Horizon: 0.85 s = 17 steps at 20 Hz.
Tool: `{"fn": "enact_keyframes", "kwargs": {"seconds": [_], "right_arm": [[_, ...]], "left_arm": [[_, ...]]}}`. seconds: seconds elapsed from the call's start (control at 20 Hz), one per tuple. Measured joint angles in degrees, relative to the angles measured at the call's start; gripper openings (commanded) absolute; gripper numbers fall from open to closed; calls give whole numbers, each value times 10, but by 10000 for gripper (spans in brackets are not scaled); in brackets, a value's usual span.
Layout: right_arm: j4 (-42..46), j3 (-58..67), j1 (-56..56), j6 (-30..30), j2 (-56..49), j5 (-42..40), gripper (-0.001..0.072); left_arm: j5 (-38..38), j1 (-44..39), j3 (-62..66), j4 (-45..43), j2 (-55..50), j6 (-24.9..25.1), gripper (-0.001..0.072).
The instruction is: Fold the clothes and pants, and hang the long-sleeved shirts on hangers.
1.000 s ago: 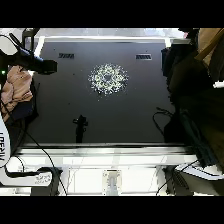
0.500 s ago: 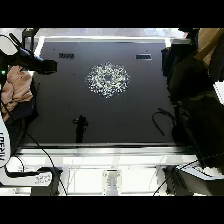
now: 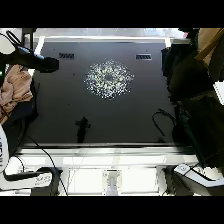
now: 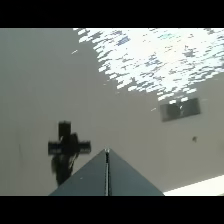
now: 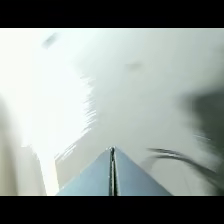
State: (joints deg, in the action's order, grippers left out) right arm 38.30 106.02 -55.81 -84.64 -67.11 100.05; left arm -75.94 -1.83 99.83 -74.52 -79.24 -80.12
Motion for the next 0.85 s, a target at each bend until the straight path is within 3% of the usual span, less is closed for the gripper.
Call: {"fn": "enact_keyframes", "kwargs": {"seconds": [0.1, 0.35, 0.55, 0.85], "right_arm": [[8, 0, 153, 34, 0, -17, 24], [177, -18, 493, 95, -8, -66, 25], [251, -21, 608, 98, -15, -76, 26], [276, -22, 651, 89, -16, -81, 25]], "left_arm": [[0, -13, 0, 7, 26, -9, 7], [-2, -40, 0, 13, 68, -35, 7], [-27, -46, 0, 14, 72, -55, 8], [-69, -49, 0, 20, 71, -67, 8]]}}
